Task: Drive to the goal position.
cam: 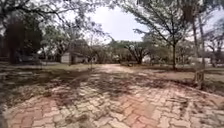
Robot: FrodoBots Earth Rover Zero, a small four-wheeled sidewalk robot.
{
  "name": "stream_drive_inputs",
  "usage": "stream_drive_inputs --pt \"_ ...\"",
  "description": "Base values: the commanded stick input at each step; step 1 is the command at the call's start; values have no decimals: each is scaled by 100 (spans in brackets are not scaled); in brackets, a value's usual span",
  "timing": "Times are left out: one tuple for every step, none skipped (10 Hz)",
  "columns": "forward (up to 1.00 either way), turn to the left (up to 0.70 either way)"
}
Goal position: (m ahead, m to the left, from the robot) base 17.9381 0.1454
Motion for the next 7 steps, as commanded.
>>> stream_drive_inputs --pt "70 0" --pt "70 0" --pt "70 0" --pt "70 0" --pt "70 0" --pt "70 0" --pt "70 0"
